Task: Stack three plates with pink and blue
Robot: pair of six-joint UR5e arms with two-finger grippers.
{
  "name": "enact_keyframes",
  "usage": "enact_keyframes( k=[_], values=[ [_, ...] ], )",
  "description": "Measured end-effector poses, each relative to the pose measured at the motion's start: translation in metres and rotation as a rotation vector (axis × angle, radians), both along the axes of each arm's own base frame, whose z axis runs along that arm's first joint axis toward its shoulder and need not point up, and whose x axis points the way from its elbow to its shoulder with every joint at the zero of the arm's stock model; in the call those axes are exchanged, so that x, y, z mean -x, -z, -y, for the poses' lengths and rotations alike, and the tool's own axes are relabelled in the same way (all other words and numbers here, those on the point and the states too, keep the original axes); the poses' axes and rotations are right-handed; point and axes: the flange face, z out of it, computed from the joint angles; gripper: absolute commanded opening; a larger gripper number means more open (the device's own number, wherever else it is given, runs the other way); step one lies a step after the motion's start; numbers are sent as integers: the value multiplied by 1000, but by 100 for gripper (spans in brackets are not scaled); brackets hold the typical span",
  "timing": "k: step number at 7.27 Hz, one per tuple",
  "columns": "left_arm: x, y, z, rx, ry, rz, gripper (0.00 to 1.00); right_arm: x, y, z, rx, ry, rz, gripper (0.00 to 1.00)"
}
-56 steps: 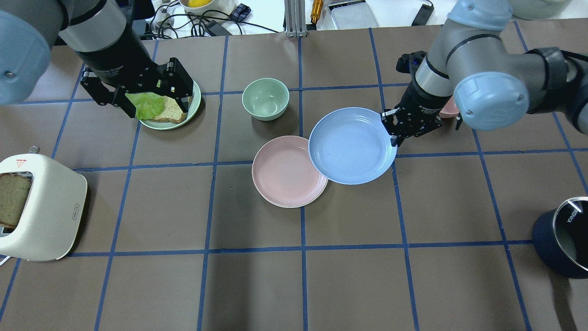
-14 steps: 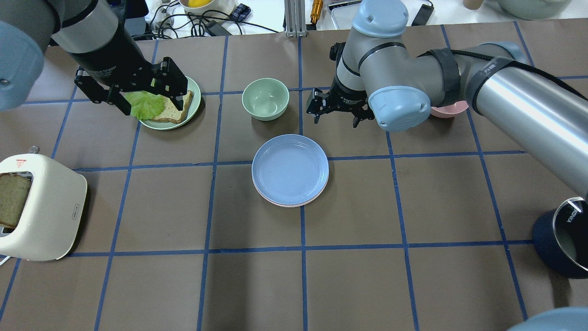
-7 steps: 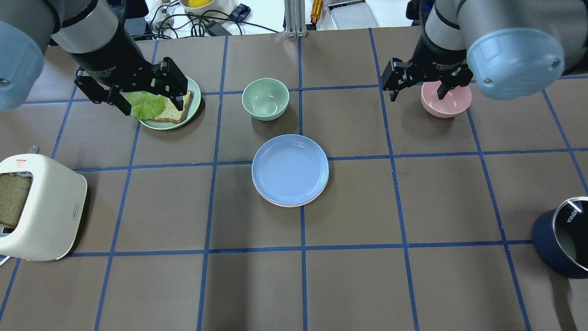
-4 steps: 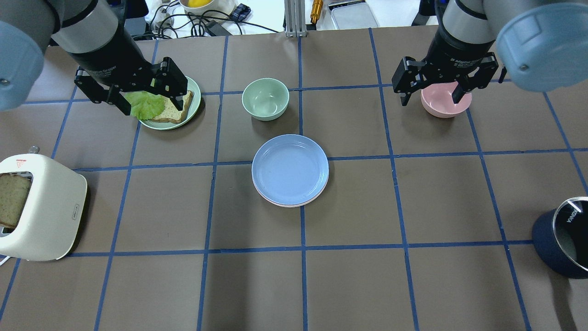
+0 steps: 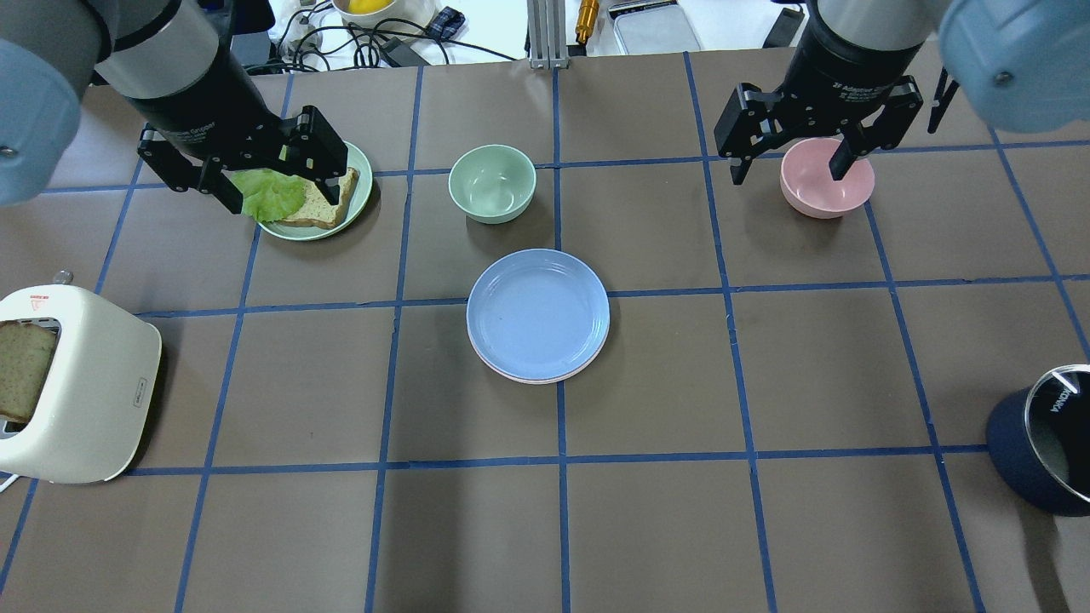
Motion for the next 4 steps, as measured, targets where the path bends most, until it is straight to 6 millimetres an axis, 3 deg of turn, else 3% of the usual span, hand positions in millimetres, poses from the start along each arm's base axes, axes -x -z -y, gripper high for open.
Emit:
enact_keyframes(
  k=[4],
  values=[
    [0, 0, 0, 0, -1, 0, 100, -3, -1, -3, -27, -6, -9, 100]
  ],
)
